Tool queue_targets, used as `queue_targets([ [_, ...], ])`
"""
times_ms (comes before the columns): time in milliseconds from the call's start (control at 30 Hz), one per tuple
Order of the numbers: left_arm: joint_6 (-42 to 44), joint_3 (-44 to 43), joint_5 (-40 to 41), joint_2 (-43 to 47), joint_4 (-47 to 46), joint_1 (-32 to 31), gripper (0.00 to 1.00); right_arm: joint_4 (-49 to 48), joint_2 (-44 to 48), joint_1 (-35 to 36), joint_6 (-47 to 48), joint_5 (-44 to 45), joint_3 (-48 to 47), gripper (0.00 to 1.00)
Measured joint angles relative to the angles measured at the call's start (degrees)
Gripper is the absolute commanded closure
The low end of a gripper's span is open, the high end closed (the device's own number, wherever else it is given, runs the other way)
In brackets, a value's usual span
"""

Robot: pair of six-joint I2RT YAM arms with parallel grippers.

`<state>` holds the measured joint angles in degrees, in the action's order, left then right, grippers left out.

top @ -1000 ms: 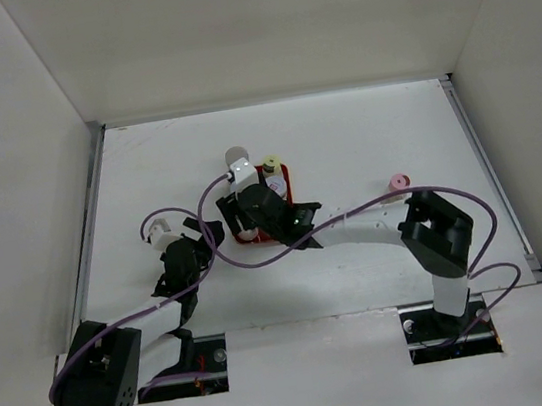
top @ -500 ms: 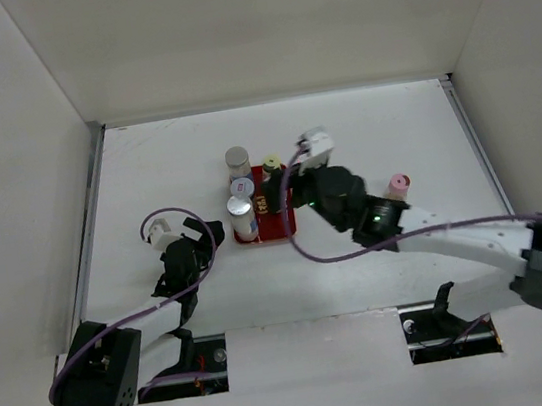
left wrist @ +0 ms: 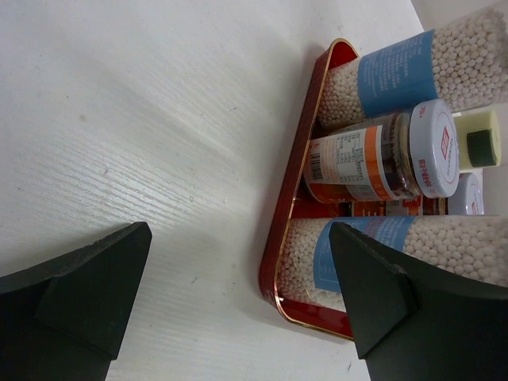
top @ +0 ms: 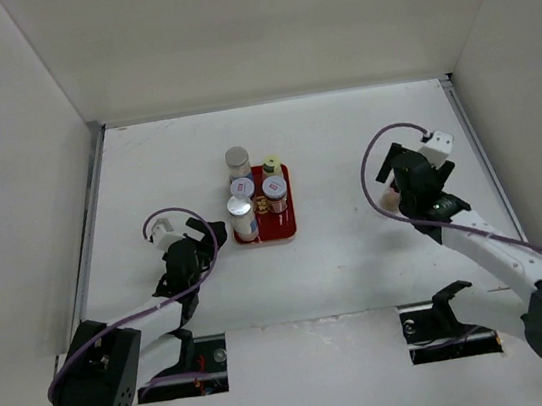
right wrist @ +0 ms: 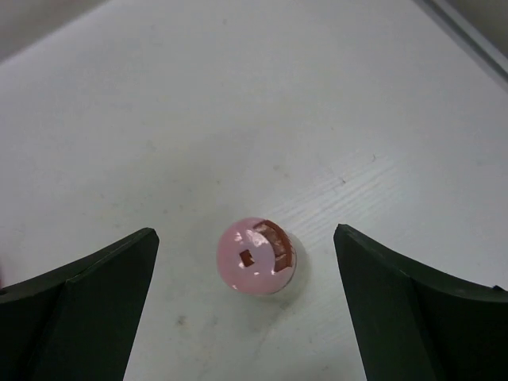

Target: Organize the condiment bottles

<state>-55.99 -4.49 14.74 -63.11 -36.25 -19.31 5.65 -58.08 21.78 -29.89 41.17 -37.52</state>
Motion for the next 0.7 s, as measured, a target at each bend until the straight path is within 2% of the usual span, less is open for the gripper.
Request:
queue_targets([
  [133, -0.02, 0.00, 0.00, 0.00, 0.00, 0.00, 0.00, 0.15, -7.10, -1.55, -0.63, -1.66, 0.87, 0.06],
  [267, 0.00, 0.00, -0.02, -0.02, 0.00, 0.00, 0.00, -1.25, -11.39, -3.85, -0.87, -4.81, 1.05, 0.25],
  [367, 0.00, 0.00, 0.00, -0.02, 0.00, 0.00, 0.00, -2.71, -13.62, -5.16, -1.09, -7.17, 1.05, 0.47],
  [433, 0.00, 0.00, 0.00, -0.07, -0.04, 0.02, 0.00, -3.54, -14.45, -5.31, -1.14, -7.54, 0.92, 0.55],
  [567, -0.02, 0.00, -0.02, -0.07, -0.07, 0.04, 0.00, -3.58, -13.49, -2.19, -1.22, -7.87, 0.92, 0.54],
  [700, -0.02, -0.02, 0.00, -1.03, -1.07, 0.07, 0.00, -3.56, -10.05, 10.58, -1.07, -8.94, -0.35, 0.53],
])
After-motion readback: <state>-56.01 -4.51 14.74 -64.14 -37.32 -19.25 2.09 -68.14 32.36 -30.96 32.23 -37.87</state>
